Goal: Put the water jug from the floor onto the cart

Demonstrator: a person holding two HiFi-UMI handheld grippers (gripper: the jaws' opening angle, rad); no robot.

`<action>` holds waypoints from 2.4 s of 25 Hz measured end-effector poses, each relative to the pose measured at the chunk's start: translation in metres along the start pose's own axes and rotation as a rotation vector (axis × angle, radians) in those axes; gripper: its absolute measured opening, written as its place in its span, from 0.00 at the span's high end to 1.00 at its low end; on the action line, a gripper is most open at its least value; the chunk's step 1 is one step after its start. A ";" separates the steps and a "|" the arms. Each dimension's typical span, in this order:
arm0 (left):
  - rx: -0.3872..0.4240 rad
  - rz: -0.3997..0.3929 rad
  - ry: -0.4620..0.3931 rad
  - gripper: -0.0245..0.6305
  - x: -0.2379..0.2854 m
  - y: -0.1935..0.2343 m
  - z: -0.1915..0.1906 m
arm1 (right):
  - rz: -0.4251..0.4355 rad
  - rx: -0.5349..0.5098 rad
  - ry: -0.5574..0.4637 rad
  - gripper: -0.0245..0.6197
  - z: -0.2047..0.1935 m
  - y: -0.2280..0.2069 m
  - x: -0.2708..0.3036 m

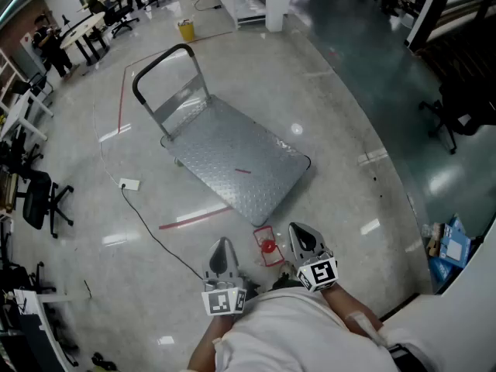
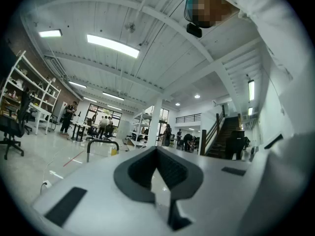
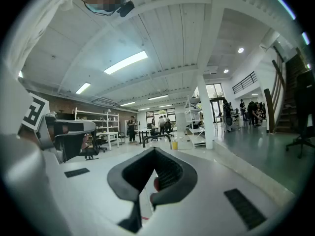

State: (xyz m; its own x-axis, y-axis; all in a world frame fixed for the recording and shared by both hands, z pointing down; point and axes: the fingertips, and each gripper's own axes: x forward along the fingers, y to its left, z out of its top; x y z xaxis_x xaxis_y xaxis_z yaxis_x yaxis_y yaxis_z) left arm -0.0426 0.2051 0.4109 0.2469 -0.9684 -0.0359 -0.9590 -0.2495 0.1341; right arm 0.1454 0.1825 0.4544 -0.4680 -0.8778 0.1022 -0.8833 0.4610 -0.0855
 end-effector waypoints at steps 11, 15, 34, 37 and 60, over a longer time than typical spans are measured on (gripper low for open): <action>-0.004 0.003 0.005 0.96 0.000 0.000 -0.003 | 0.009 -0.006 0.014 0.95 -0.007 -0.001 0.003; 0.001 0.006 0.007 0.96 0.001 0.001 -0.002 | -0.009 -0.027 0.074 0.94 -0.022 -0.004 0.013; -0.050 0.079 0.122 0.96 0.011 0.051 -0.079 | 0.179 -0.033 1.109 0.67 -0.399 0.005 0.049; -0.068 0.059 0.154 0.96 0.009 0.055 -0.105 | 0.216 -0.054 1.194 0.62 -0.451 0.014 0.038; -0.121 0.108 0.220 0.96 -0.020 0.092 -0.161 | 0.197 -0.104 1.321 0.52 -0.547 0.036 0.021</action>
State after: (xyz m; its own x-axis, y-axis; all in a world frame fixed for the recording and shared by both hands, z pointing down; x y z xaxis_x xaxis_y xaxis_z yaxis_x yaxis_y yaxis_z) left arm -0.1135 0.2014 0.5830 0.1811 -0.9630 0.1994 -0.9612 -0.1305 0.2429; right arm 0.0885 0.2520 0.9955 -0.2109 -0.0407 0.9767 -0.7691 0.6235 -0.1401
